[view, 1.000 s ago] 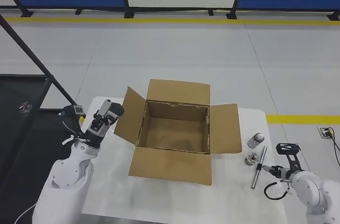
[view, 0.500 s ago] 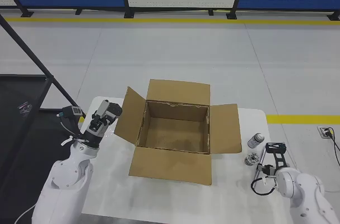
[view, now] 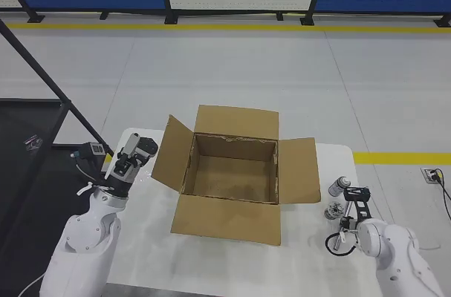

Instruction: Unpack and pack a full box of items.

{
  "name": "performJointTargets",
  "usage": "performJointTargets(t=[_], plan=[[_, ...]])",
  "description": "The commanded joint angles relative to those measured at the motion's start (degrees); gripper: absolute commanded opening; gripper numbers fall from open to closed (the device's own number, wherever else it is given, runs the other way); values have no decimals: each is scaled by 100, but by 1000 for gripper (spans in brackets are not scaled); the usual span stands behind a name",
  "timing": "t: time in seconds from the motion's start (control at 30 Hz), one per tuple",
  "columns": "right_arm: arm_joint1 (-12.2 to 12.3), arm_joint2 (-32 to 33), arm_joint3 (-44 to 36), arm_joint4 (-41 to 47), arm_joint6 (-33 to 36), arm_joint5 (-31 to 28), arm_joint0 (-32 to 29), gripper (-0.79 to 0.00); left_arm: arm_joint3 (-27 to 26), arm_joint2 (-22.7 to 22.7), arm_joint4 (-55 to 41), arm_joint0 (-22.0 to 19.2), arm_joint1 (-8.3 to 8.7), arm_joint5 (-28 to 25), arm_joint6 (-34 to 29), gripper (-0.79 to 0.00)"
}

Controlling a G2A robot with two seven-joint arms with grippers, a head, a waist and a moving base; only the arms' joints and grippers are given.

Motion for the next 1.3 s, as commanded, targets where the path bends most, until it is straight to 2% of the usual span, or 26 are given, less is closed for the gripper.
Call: performJointTargets(t=[0.0,0.2,0.4,0.6,0.7,0.77,1.0,1.27], plan=[[-10,-48,47,4,14,4,41,-437,-18,-15,3,20,2,-7,6,0],[-44,-127,352,131,102,79,268,-496,-50,-47,-7,74,5,-26,24,0],[-69,-195,575,239,93,54,415,-505,-68,-71,-13,113,7,-23,48,0],[-90,-264,710,292,83,56,522,-560,-86,-89,-9,132,9,-33,57,0],[-96,-291,735,295,82,51,547,-646,-95,-102,-9,142,11,-27,66,0],[-99,-293,777,310,78,49,575,-785,-111,-112,1,148,12,-26,79,0],[-80,-84,751,404,-16,152,623,-785,-137,-132,15,162,13,-17,107,0],[-9,757,-415,920,-428,496,230,-785,-146,-130,53,146,13,0,117,0]])
